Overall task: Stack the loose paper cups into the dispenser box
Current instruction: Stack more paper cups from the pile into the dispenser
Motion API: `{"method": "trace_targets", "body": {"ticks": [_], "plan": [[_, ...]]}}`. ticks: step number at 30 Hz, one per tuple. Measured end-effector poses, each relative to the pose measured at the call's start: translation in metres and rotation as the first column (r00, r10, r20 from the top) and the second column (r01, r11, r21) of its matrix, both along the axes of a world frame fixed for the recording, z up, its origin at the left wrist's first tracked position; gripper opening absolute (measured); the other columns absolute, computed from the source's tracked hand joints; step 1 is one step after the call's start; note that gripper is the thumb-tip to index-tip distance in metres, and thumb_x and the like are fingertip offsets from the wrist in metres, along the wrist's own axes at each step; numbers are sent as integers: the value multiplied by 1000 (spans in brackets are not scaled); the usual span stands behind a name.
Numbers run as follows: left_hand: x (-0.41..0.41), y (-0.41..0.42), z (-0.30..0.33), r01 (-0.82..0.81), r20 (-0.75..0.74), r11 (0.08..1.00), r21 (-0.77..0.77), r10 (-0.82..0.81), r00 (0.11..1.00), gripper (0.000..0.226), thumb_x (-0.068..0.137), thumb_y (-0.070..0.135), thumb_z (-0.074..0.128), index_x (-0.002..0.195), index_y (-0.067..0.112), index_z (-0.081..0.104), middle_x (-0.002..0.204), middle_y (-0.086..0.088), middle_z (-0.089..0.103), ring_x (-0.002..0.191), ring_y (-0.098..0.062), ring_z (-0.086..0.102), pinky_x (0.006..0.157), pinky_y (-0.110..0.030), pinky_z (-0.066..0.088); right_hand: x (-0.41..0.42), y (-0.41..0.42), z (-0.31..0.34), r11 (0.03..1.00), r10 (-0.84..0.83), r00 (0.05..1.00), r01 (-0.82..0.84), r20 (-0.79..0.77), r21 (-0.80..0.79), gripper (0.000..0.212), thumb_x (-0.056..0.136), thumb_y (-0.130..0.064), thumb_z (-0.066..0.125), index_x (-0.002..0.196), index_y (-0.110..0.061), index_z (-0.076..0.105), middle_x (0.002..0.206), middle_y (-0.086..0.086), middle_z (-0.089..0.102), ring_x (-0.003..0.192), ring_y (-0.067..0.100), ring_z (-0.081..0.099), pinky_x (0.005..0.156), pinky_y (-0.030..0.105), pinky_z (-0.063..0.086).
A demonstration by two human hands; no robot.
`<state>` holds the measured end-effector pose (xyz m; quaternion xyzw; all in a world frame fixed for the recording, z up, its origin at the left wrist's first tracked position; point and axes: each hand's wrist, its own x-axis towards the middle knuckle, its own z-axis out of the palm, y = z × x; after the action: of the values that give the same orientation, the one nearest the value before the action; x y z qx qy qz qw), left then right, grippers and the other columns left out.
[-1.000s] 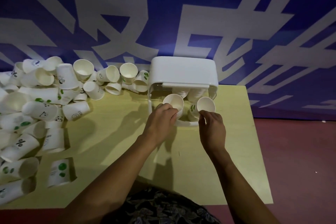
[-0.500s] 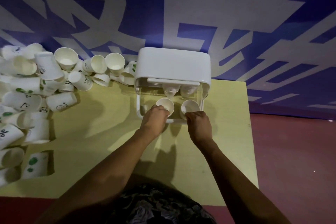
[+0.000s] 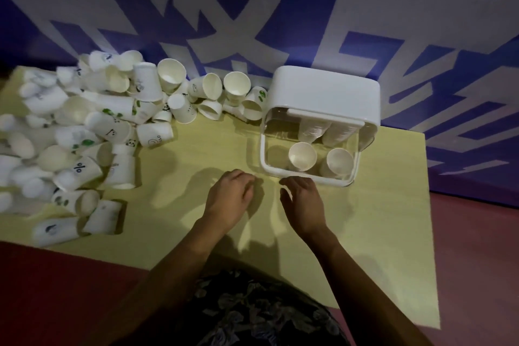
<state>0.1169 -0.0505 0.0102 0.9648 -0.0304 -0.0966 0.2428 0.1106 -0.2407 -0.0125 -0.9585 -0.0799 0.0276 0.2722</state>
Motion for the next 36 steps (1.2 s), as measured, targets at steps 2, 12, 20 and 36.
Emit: {"method": "trace_targets", "body": {"ticks": [2,12,20,36], "plan": [[-13,24,-2,-23,-24,999,33,24,999,27,94,25,51,118,23,63,116,4,62,105,-15,54,83,-30,49,-10,25,0,999,37,999,-37,-13,9,22,84,-10,68,106,-12,70,102,4,71,97,29,61,83,37,52],[-87,211,-2,-157,-36,975,158,165,986,25,92,25,51,112,21,64,112,0,62,102,-21,56,79,-33,49,-64,205,-14,990,142,980,-143,-137,6,24,92,-23,60,116,-20,66,113,-3,66,105,19,57,75,31,49],[-146,360,-20,-432,10,867,250,444,896,29,85,26,62,111,13,63,107,-11,61,97,-33,56,75,-42,49,-107,339,-33,988,146,938,-124,-314,90,20,89,-25,62,106,-17,69,98,2,69,90,21,63,72,31,50],[-145,429,-59,-583,-181,812,-7,573,799,27,85,15,60,111,6,58,101,-17,67,97,-35,61,78,-39,48,-97,450,-67,23,167,21,999,-986,25,18,94,-21,60,104,-7,60,97,8,66,95,18,62,76,32,50]]}}
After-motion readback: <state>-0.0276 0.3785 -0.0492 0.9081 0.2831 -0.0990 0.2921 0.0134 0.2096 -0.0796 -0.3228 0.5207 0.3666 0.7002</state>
